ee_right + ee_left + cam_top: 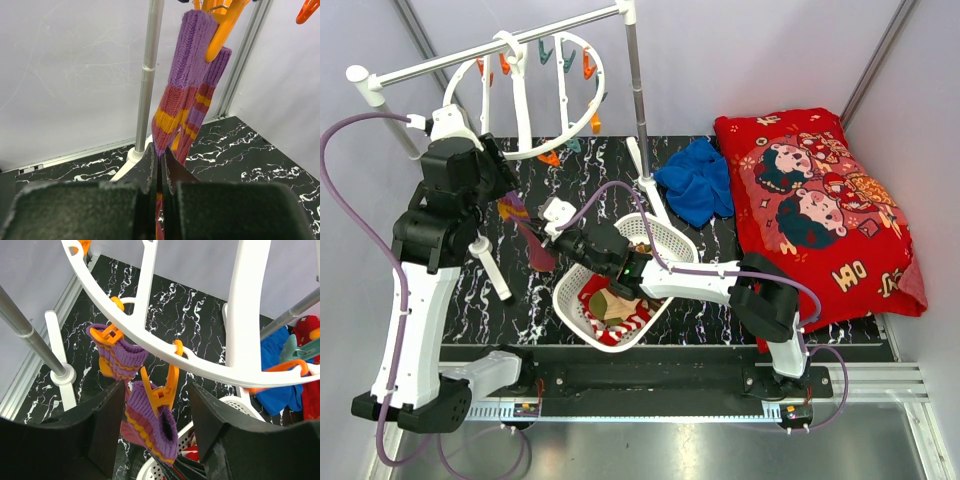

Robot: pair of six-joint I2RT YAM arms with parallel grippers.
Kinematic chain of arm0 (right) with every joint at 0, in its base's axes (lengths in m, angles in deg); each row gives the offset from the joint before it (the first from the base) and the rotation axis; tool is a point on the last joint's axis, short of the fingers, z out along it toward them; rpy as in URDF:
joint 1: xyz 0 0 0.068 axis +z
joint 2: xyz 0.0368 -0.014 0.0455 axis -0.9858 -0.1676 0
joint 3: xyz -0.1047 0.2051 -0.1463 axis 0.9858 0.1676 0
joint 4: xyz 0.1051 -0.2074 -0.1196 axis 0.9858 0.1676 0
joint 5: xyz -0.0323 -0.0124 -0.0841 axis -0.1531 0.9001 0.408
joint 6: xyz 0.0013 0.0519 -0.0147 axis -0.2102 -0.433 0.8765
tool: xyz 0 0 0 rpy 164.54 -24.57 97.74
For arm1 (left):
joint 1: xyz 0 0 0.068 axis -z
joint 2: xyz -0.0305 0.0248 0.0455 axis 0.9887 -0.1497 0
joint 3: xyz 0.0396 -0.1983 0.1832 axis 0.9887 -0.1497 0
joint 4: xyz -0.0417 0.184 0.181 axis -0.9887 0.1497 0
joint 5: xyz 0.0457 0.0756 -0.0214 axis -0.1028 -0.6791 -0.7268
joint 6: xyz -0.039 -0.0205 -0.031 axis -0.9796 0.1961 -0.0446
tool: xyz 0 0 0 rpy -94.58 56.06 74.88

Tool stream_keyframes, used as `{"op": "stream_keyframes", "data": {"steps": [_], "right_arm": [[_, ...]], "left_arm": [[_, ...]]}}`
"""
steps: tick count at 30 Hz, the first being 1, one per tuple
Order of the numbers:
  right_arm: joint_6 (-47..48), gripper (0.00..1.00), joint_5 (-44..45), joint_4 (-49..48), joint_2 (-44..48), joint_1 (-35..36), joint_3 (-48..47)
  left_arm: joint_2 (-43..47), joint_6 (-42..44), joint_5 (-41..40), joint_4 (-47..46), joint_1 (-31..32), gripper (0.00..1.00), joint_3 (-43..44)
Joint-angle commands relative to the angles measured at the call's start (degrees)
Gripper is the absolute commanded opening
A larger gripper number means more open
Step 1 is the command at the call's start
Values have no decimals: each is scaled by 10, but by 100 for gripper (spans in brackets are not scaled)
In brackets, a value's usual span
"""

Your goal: Remove the socks clipped to the hanger

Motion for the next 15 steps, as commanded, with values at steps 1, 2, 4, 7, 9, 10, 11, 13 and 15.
{"op": "stream_keyframes", "data": {"steps": [1,2,4,7,9,10,11,13,15], "right_arm": [[11,0,4,-32,16,8,-26],[11,0,3,-34,15,9,-26],[11,0,2,-35,14,11,-28],[11,0,1,-36,12,11,-28],[10,0,1,-38,12,12,-26],[9,0,1,-39,12,13,-24],[7,0,2,-41,13,13,-23],[4,0,1,-43,15,13,-17],[1,0,7,-47,17,13,-8]], "left_arm": [[-10,18,-26,-27,2,56,12],[-11,21,-29,-29,2,56,12],[-13,24,-30,-32,2,54,11],[-13,28,-32,-37,2,47,9],[-14,32,-29,-41,2,41,7],[-14,33,-27,-42,2,38,7],[-14,34,-23,-45,2,35,7],[-12,35,-16,-49,2,26,3],[-10,34,-11,-56,2,17,1]]}}
